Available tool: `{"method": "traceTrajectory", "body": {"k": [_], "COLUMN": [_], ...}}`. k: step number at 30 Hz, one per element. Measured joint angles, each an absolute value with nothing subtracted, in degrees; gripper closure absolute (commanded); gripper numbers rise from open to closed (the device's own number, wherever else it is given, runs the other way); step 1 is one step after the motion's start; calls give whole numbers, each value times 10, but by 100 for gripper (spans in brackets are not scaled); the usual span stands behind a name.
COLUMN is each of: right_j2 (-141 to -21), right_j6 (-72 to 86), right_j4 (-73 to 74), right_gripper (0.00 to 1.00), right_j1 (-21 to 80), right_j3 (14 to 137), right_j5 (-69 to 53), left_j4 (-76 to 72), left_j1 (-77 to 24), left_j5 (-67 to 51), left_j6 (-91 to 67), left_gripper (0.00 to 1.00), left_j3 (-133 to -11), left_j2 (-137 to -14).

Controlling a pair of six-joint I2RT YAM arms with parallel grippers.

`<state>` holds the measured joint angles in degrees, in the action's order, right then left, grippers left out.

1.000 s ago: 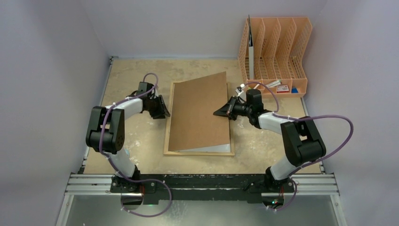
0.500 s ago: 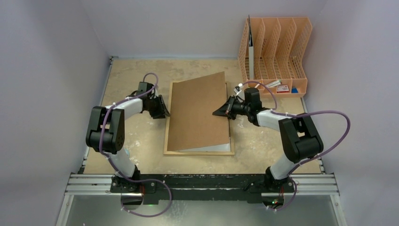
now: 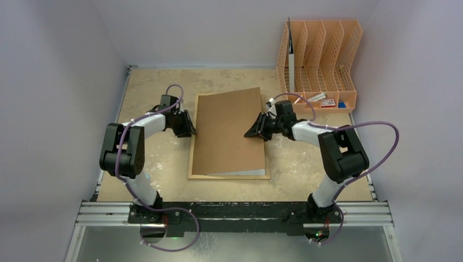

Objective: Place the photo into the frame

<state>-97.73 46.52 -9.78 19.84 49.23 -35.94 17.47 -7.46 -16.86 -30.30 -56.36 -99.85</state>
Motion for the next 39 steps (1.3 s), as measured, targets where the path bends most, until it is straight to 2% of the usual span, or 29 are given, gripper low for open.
{"method": "traceTrajectory", "body": {"k": [9, 14, 17, 22, 35, 39], "right_j2": [-998, -1011, -1016, -1018, -987, -975], "right_j6": [380, 358, 349, 332, 309, 308], "right_j4": [8, 19, 21, 39, 96, 105], "right_gripper": [49, 46, 38, 31, 30, 33], "right_j1": [199, 199, 199, 203, 206, 206], "right_j3": [561, 563, 564, 564, 569, 566], "right_j5": [-309, -294, -287, -262, -193, -177], "left_j4": [180, 181, 182, 186, 192, 192], "left_j1": [-75, -75, -75, -75, -75, -75], "left_j5": [-167, -166, -166, -163, -158, -158], "left_j6": [-293, -293, -293, -292, -288, -287], "left_gripper": [67, 67, 67, 67, 64, 64], "left_j3": [-567, -568, -568, -570, -571, -571], "left_j2": [-999, -999, -999, -998, -996, -996]}}
